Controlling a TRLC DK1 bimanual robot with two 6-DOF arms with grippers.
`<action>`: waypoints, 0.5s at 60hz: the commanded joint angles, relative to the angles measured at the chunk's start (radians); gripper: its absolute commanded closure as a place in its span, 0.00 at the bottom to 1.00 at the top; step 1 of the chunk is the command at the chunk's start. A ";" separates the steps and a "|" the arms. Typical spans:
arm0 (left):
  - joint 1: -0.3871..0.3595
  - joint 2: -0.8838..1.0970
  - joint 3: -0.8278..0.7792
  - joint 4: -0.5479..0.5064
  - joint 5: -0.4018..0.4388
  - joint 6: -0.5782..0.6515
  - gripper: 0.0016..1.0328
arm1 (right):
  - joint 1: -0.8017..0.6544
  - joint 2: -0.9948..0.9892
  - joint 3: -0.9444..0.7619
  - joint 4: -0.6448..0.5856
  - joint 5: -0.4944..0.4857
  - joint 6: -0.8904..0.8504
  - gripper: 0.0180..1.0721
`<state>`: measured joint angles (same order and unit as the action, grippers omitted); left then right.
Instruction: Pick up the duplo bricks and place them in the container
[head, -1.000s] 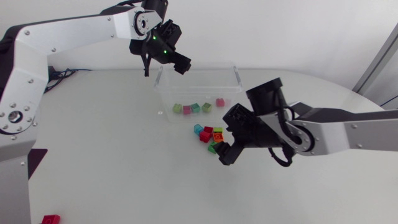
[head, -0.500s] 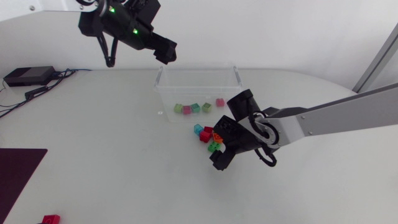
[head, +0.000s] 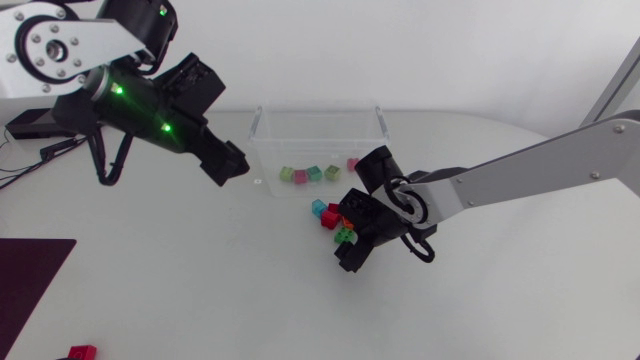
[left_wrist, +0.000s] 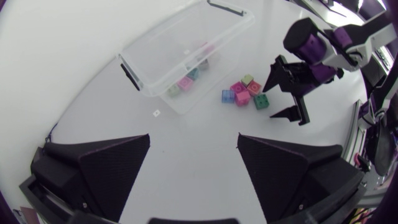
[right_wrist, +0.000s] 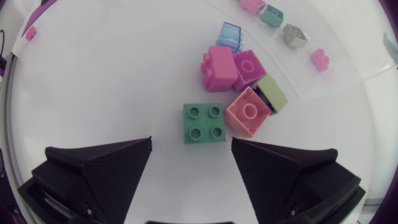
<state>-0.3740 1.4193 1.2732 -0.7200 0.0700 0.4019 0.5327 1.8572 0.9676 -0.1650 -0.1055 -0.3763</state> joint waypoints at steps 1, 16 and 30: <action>-0.002 -0.056 -0.084 -0.013 -0.003 0.052 0.05 | -0.010 0.042 0.039 -0.030 0.004 -0.024 0.14; -0.014 -0.092 -0.230 -0.013 -0.007 0.100 0.05 | 0.001 0.091 0.095 -0.059 0.006 -0.026 0.30; -0.055 -0.089 -0.313 0.024 -0.019 0.110 0.05 | 0.009 0.125 0.112 -0.076 0.027 -0.030 0.74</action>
<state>-0.4110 1.3396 0.9958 -0.7151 0.0601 0.4881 0.5323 1.9453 1.0885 -0.2134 -0.0994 -0.3901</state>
